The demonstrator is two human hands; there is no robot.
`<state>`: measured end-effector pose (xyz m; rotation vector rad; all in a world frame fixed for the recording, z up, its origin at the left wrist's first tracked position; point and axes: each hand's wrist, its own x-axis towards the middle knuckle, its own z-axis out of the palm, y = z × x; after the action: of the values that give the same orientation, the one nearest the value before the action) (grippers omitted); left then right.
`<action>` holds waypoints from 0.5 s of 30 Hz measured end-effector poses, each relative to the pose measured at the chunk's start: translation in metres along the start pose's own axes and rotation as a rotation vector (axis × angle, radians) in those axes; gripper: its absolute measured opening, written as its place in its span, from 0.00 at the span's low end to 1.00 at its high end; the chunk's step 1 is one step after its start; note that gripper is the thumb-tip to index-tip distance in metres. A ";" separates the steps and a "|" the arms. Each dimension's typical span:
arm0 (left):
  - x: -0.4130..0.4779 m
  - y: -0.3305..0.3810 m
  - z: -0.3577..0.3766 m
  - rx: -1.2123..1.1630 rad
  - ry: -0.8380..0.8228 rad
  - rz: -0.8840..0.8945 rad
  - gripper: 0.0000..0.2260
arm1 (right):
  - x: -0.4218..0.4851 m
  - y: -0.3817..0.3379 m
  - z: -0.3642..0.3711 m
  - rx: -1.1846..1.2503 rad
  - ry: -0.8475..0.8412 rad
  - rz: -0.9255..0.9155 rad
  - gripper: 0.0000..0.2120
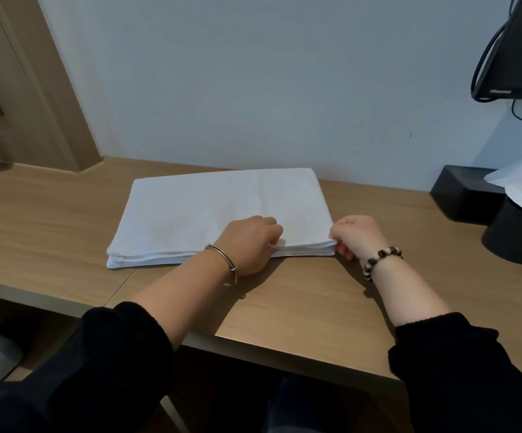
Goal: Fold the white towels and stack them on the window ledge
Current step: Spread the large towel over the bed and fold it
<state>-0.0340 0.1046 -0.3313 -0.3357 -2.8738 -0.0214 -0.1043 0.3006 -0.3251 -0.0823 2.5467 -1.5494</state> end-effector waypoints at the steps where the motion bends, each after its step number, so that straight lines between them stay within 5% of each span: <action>1: 0.000 0.000 -0.001 -0.006 -0.002 -0.004 0.04 | 0.000 0.001 0.001 -0.067 -0.005 -0.008 0.07; 15: -0.005 0.003 -0.004 -0.095 0.038 0.012 0.04 | 0.007 0.006 0.005 -0.265 0.022 -0.086 0.05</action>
<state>-0.0274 0.1062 -0.3287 -0.3669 -2.8388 -0.1610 -0.1101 0.2983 -0.3338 -0.2099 2.7855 -1.2350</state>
